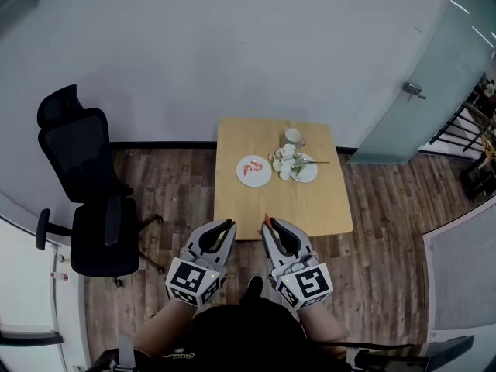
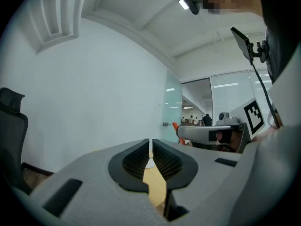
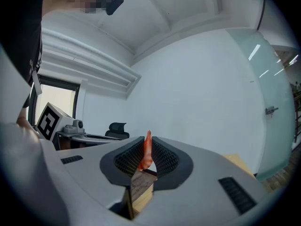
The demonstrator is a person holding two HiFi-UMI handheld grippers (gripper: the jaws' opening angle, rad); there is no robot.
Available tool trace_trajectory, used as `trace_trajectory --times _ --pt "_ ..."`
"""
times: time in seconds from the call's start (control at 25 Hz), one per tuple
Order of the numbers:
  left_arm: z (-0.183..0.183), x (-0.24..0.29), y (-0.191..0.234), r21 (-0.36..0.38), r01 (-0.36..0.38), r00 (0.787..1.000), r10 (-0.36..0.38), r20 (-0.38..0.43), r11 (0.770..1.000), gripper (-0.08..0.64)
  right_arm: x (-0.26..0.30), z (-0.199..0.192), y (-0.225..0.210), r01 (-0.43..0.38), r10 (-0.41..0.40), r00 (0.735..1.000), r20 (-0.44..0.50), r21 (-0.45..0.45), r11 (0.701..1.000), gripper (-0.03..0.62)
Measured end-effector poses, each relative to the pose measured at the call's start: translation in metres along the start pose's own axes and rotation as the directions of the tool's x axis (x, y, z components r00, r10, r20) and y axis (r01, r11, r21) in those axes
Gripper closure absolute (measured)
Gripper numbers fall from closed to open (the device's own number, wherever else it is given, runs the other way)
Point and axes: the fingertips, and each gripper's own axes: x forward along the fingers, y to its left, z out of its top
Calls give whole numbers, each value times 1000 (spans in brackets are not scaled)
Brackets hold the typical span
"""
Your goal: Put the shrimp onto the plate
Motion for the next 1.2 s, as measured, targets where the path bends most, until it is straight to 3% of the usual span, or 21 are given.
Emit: trace_trajectory --times 0.44,0.64,1.2 --pt "17 74 -4 24 -74 997 74 13 997 534 21 13 -79 -64 64 998 28 13 998 543" --pt "17 88 7 18 -94 995 94 14 995 534 34 11 -92 -79 78 997 20 16 997 543" --pt "34 125 96 19 -57 998 56 40 998 534 130 21 -102 -52 52 999 16 -12 999 543"
